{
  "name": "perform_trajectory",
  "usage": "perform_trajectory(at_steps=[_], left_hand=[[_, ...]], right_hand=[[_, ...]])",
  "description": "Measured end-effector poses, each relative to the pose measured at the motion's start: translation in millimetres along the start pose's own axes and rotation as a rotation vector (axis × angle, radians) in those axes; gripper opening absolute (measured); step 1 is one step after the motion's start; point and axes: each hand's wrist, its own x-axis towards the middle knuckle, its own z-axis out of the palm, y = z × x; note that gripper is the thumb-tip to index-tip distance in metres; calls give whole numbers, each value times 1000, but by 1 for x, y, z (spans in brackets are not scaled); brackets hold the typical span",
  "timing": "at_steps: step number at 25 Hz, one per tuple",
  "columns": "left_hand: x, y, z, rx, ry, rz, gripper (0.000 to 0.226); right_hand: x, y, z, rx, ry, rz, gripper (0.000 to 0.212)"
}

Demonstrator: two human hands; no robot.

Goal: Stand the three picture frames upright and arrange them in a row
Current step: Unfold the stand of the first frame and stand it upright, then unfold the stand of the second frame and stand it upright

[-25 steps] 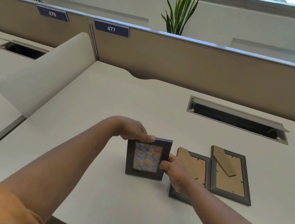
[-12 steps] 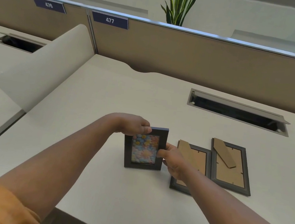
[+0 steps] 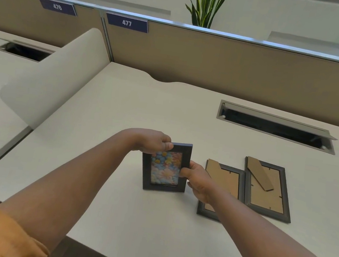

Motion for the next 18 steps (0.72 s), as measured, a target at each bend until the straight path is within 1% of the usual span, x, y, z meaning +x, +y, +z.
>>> perform_trajectory(at_steps=[3, 6, 9, 11, 12, 13, 14, 15, 17, 18], left_hand=[[-2, 4, 0, -3, -8, -23, 42], [-3, 6, -2, 2, -2, -49, 45], [-9, 12, -4, 142, 42, -84, 61], [-13, 22, -5, 304, 140, -70, 69], [-14, 29, -4, 389, 239, -21, 69], [-13, 37, -1, 442, 362, 65, 65], [-11, 46, 5, 434, 480, 180, 57], [-7, 57, 14, 370, 565, 306, 47], [1, 79, 38, 231, 617, 487, 28], [7, 87, 51, 189, 605, 525, 24]], right_hand=[[3, 2, -1, -42, 2, -18, 39], [6, 8, -4, -72, 20, -77, 39], [5, 13, -12, -93, 34, -137, 49], [0, 15, -23, -109, 71, -171, 47], [-4, 16, -30, -122, 126, -188, 43], [-7, 18, -38, -128, 206, -207, 39], [-10, 19, -45, -126, 293, -222, 33], [-14, 21, -54, -113, 374, -233, 27], [-22, 23, -70, -120, 504, -227, 21], [-25, 25, -77, -141, 548, -207, 20]])
